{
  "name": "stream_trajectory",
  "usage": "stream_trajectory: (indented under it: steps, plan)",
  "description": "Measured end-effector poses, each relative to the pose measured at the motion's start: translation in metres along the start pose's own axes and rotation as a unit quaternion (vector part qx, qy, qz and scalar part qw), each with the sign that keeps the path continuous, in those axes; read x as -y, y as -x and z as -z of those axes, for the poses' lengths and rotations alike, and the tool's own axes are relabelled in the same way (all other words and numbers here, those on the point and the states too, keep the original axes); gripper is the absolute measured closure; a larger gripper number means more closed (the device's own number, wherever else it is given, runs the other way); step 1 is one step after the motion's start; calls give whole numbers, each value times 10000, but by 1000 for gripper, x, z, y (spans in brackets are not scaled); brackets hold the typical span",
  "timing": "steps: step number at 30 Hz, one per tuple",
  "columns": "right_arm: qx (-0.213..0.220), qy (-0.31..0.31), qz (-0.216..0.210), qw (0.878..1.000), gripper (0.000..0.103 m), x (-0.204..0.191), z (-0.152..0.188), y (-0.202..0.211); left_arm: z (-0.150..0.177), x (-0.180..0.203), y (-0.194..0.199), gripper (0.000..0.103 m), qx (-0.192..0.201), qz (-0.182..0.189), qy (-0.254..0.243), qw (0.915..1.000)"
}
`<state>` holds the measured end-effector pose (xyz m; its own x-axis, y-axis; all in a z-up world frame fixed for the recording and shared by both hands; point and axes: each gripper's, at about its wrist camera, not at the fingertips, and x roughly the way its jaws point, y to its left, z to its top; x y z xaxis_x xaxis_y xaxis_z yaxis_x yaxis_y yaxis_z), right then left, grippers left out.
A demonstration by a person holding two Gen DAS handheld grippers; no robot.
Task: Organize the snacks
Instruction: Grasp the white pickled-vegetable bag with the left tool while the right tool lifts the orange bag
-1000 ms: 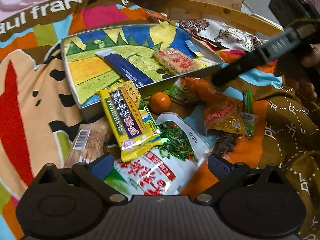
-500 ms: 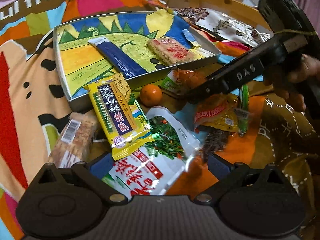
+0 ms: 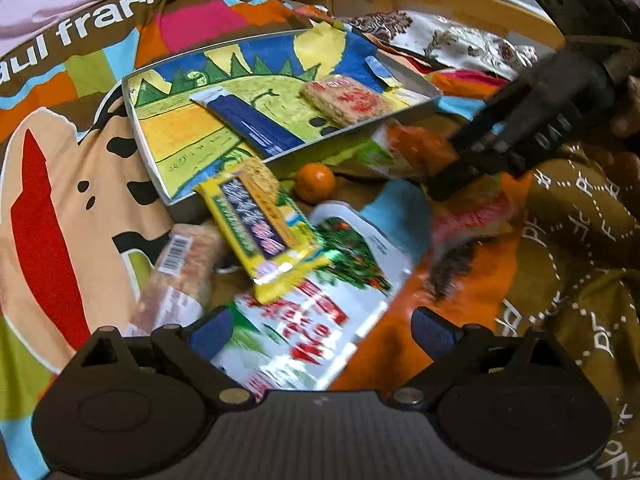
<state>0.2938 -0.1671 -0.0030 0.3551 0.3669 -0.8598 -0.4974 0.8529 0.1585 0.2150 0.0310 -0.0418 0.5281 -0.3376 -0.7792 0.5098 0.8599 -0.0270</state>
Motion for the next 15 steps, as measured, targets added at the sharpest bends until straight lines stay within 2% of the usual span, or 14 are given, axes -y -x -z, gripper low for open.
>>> stream_trajectory:
  steps: [3, 5, 8, 12, 15]
  plan:
    - [3, 31, -95, 9999, 36, 2, -2, -4, -3, -8, -8, 5, -15, 296, -111, 9995]
    - [-13, 70, -141, 9999, 36, 3, -3, -8, -5, -5, -18, 3, -172, 481, -530, 9973]
    - [-10, 131, -153, 9998, 36, 3, -6, -13, -5, 5, -30, 0, -309, 356, -1333, 9900]
    - [-13, 120, -106, 9999, 36, 4, -8, -20, -12, -9, -39, 0, -295, 640, -1158, 9908]
    - [-1, 103, -97, 9999, 36, 4, -9, -20, -16, -10, -43, 2, -326, 696, -1052, 9915]
